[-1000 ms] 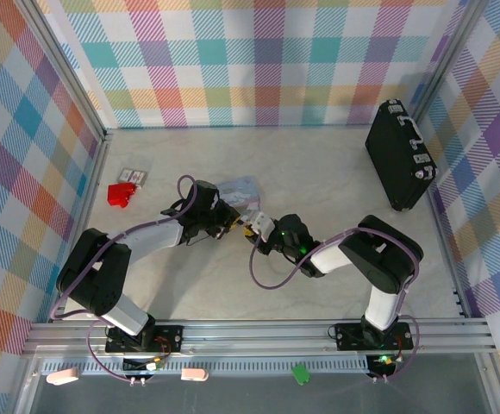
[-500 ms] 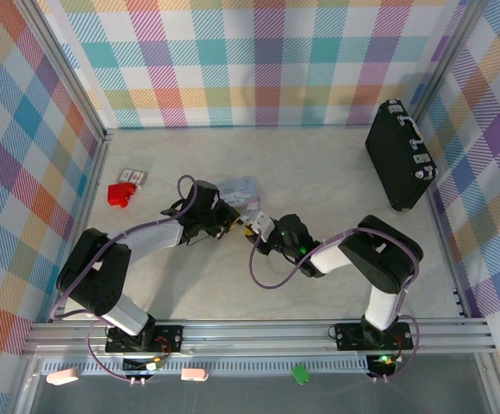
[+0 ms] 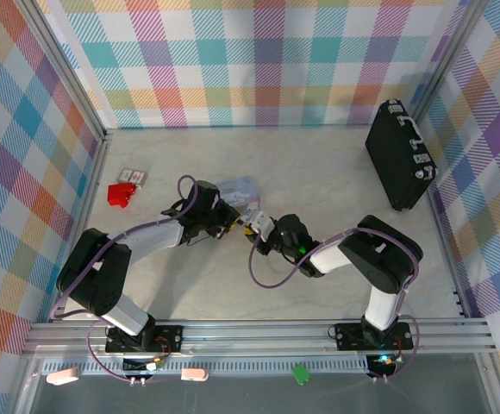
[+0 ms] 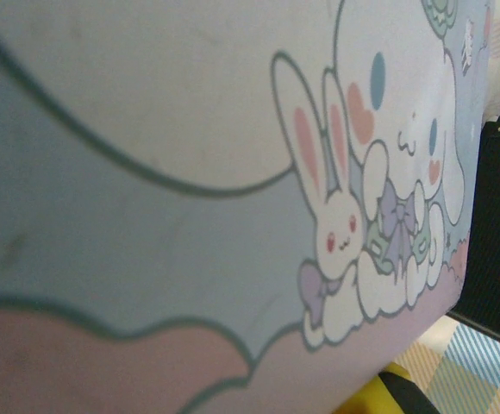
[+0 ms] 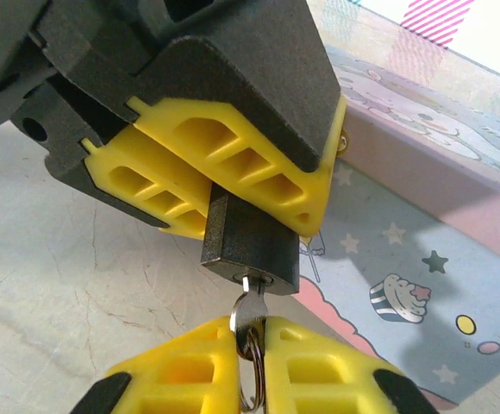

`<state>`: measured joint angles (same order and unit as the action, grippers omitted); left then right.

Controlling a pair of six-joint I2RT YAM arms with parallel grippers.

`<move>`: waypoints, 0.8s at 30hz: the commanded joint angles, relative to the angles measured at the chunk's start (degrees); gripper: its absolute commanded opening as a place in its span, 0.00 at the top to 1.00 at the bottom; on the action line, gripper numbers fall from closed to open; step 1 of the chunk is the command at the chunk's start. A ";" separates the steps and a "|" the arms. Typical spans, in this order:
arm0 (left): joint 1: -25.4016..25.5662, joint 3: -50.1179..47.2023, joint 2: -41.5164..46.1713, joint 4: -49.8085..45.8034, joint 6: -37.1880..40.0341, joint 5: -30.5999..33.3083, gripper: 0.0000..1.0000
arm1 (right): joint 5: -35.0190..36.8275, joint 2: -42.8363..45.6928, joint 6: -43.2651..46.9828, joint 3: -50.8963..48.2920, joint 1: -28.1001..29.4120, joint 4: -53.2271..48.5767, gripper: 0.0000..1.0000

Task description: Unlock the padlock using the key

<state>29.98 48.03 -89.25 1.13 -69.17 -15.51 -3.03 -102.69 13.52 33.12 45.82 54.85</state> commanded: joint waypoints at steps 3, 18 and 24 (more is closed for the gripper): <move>1.58 0.79 0.31 0.41 0.26 -2.42 1.00 | -0.22 0.32 -4.17 2.10 0.32 1.78 0.90; 1.85 -0.60 -1.07 0.64 1.52 -1.22 1.00 | -9.78 5.12 -33.66 6.10 -0.38 -18.17 0.94; 1.93 -0.80 -2.65 1.42 2.19 -1.00 1.00 | -17.33 2.79 -46.68 5.38 -0.91 -17.11 0.97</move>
<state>31.03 47.53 -91.02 0.27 -67.66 -14.87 -13.17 -99.02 -23.07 37.45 44.62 36.56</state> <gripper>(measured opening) 0.122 0.055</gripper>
